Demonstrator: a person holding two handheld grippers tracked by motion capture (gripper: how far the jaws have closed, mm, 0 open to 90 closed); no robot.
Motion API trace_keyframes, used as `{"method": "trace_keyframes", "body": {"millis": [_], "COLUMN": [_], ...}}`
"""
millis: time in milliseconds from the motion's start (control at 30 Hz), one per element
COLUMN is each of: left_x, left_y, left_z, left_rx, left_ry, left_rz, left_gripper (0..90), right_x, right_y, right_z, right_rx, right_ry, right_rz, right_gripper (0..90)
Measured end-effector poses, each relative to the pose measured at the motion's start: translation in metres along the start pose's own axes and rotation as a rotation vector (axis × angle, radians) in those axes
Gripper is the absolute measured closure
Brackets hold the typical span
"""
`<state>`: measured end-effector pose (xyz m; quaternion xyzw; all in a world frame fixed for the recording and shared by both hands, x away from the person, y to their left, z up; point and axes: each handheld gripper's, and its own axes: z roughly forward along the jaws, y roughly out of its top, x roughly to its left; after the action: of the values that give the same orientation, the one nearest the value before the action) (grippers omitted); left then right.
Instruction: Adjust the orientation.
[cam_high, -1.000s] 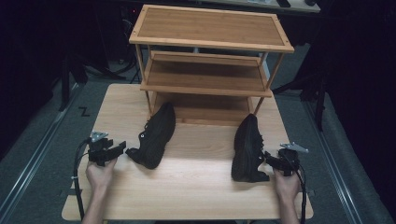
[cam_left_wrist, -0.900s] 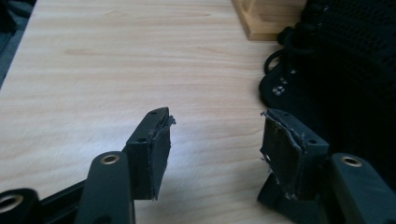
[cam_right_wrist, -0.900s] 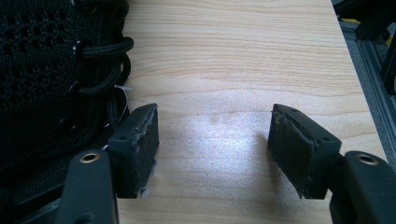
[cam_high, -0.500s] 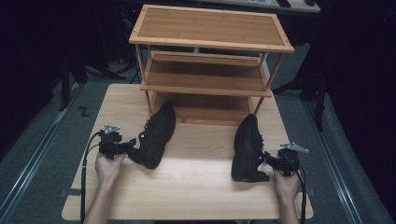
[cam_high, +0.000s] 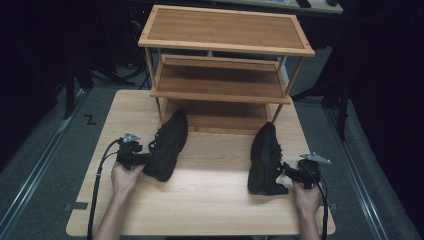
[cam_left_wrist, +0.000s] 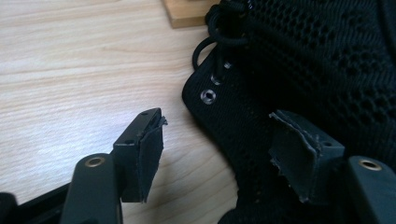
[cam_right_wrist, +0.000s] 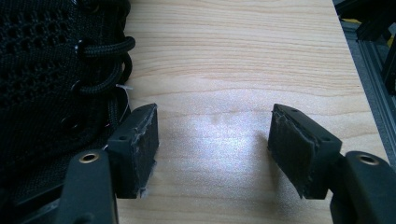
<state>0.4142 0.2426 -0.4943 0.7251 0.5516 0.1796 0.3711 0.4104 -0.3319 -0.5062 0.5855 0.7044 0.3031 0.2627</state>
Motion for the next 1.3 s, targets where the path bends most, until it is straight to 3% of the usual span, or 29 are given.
{"method": "trace_keyframes", "body": {"millis": [233, 667, 1300], "left_x": [-0.008, -0.024, -0.033], "left_y": [0.002, 0.012, 0.016], "left_z": [-0.002, -0.002, -0.003], "left_rx": [-0.007, -0.013, -0.042], "left_ry": [-0.006, -0.062, -0.075], "left_rz": [0.022, 0.071, 0.075], "left_gripper": [38.0, 38.0, 38.5], "right_x": [0.0, 0.0, 0.0], "right_y": [0.0, 0.0, 0.0], "right_z": [0.0, 0.0, 0.0], "right_rx": [-0.001, -0.001, -0.001], "right_ry": [0.001, 0.002, 0.003], "right_rz": [-0.004, -0.004, -0.005], "right_gripper": [33.7, 33.8, 33.7]}}
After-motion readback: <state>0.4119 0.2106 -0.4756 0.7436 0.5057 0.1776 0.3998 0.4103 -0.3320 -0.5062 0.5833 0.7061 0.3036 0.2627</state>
